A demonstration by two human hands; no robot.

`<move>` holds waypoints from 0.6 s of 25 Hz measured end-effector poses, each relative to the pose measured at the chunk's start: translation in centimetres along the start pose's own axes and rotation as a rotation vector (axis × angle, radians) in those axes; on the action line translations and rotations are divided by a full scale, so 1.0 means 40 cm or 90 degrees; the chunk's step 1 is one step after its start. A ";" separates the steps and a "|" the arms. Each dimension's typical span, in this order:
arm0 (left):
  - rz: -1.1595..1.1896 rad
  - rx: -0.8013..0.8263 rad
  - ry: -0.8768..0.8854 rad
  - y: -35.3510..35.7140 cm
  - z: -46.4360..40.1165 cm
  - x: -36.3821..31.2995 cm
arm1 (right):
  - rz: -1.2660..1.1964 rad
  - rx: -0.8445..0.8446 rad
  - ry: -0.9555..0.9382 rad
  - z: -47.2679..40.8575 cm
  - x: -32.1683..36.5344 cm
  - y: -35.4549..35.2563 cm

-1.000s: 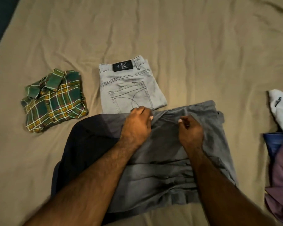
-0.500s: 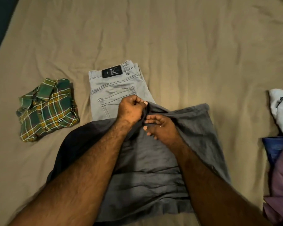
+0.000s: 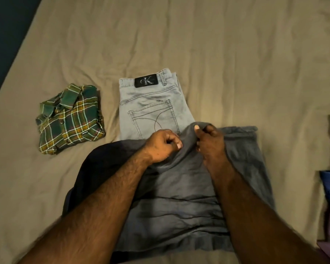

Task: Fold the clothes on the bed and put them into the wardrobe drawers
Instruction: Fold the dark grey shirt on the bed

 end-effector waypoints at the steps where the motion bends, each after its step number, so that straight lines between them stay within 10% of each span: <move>1: -0.004 -0.107 -0.019 -0.023 0.009 -0.004 | -0.017 0.017 -0.042 0.009 0.015 0.012; 3: 0.129 -0.180 -0.103 -0.079 0.042 -0.029 | -0.053 0.115 -0.116 0.045 0.055 0.040; 9: 0.722 0.155 -0.316 -0.141 0.143 -0.038 | 0.293 0.588 -0.409 0.167 0.079 0.119; 11: 0.653 0.085 -0.366 -0.140 0.168 -0.021 | 0.298 0.495 -0.425 0.164 0.034 0.093; 15: 0.685 -0.088 -0.327 -0.153 0.225 0.049 | 0.382 -0.054 -0.307 0.132 -0.011 -0.050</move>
Point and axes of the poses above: each hand's wrist, its own z-axis away from the middle knuckle, its own y-axis out of the palm, x = y × z, the point moved 4 cm from there along -z, towards the middle knuckle, and after that the axes turned 4 degrees about -z, right-handed, at the moved point
